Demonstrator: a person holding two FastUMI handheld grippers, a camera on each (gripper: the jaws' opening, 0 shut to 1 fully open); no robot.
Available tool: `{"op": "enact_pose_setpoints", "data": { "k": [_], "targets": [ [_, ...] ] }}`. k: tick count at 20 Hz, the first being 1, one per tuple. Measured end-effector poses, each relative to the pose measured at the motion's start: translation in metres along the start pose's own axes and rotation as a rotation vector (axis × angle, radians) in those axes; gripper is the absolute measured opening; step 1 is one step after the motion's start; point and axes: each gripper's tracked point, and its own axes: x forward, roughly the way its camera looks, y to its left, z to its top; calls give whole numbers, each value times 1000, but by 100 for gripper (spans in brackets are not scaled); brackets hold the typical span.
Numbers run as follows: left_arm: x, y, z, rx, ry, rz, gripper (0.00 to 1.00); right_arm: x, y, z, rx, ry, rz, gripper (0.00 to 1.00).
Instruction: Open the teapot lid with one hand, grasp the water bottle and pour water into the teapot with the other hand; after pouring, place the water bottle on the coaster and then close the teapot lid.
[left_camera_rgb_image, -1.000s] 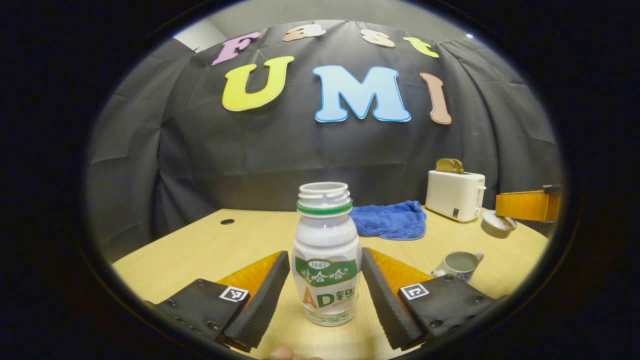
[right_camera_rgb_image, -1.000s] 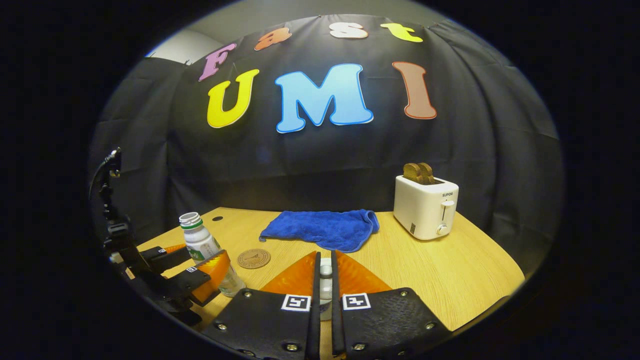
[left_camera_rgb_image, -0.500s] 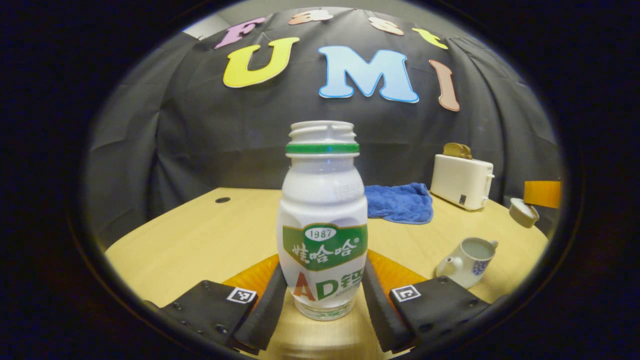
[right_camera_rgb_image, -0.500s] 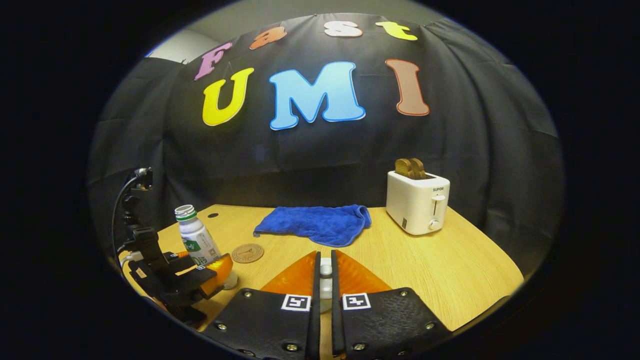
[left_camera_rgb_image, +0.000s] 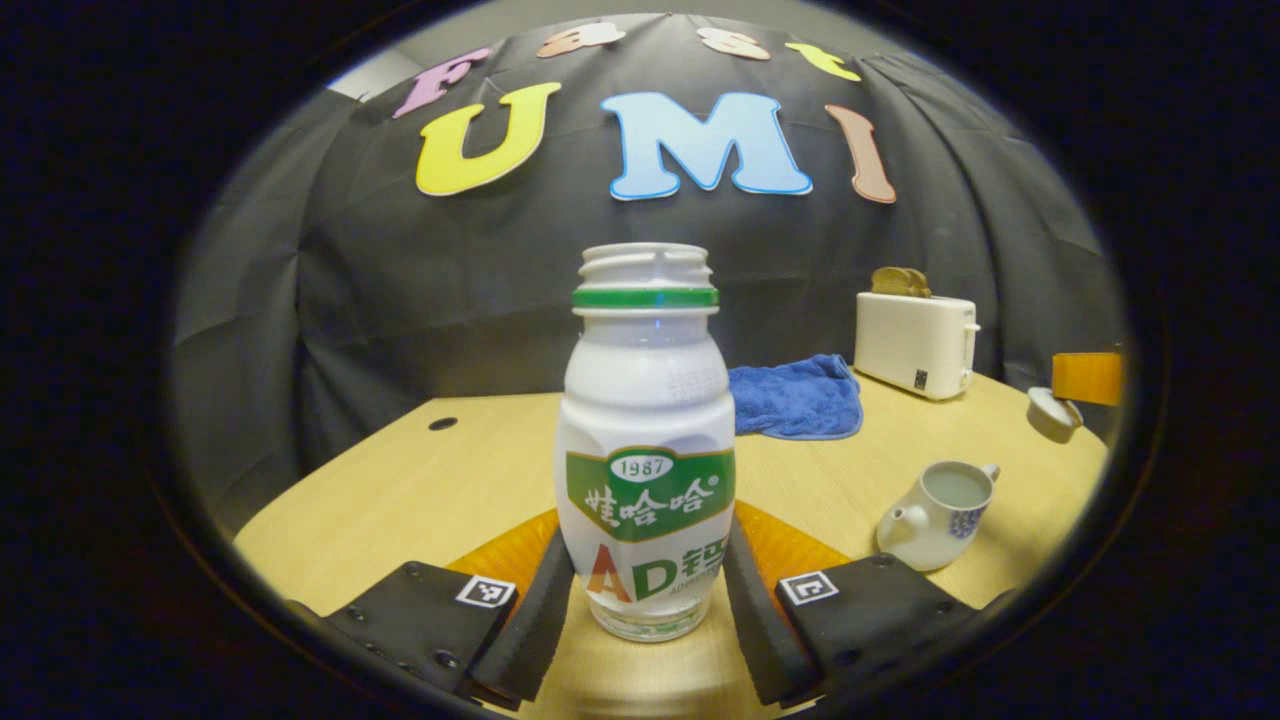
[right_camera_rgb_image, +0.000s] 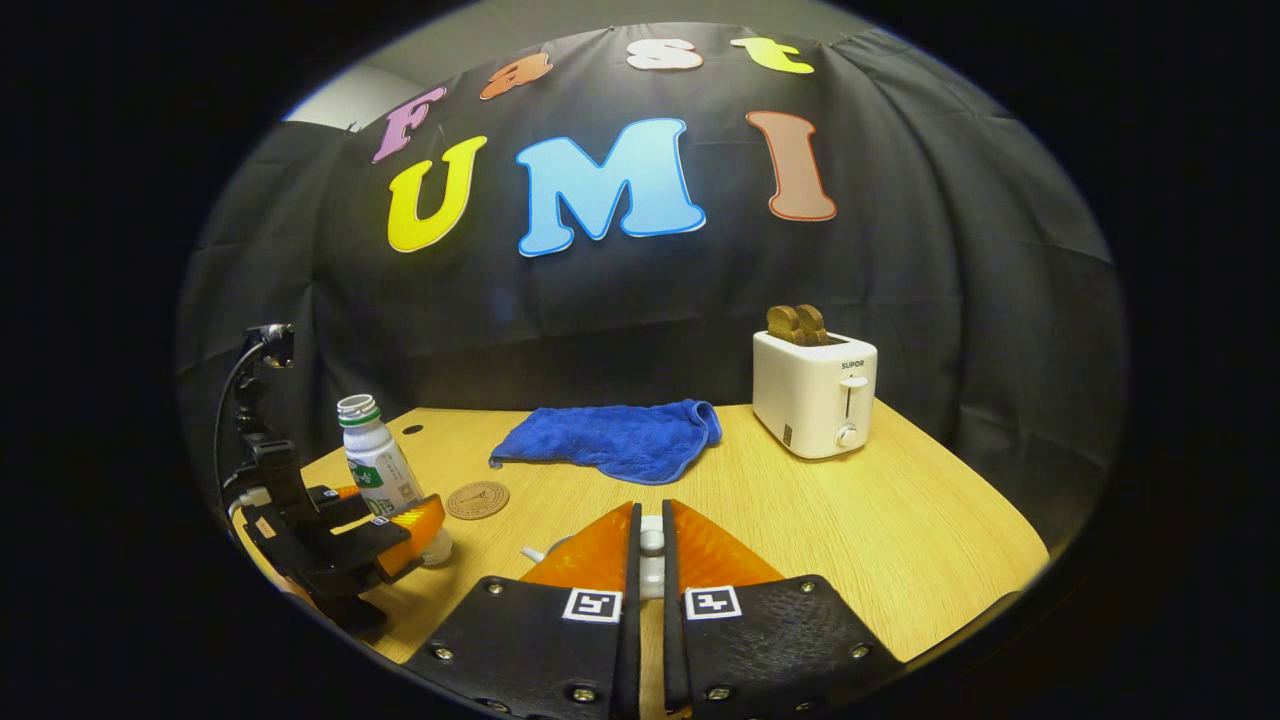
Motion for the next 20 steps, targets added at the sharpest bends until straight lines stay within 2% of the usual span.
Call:
{"op": "enact_pose_setpoints", "data": {
  "k": [1,7,10,11,13,14,15,16,19,20],
  "targets": [
    [0,1,2,27,0,5,86,0,-3,-1,4,-1,-4,9],
    [1,13,17,308,-4,77,86,-8,-22,-1,26,-15,-37,9],
    [-1,11,24,419,-7,90,87,-13,-36,-2,45,-18,-58,9],
    [-1,9,28,459,-7,86,81,-15,-41,-3,50,-18,-66,9],
    [-4,-1,34,578,-10,85,81,-18,-50,-5,56,-19,-84,9],
    [-5,-4,36,649,-15,92,86,-20,-55,-5,60,-20,-92,9],
    [-7,-11,39,717,-22,97,86,-22,-58,-6,65,-21,-98,9],
    [-9,-14,40,773,-26,100,81,-23,-61,-6,72,-20,-102,8],
    [-10,-29,43,880,-29,99,80,-28,-67,-9,91,-20,-109,8],
    [-11,-33,42,899,-28,97,86,-30,-69,-9,92,-22,-112,9]
  ]
}}
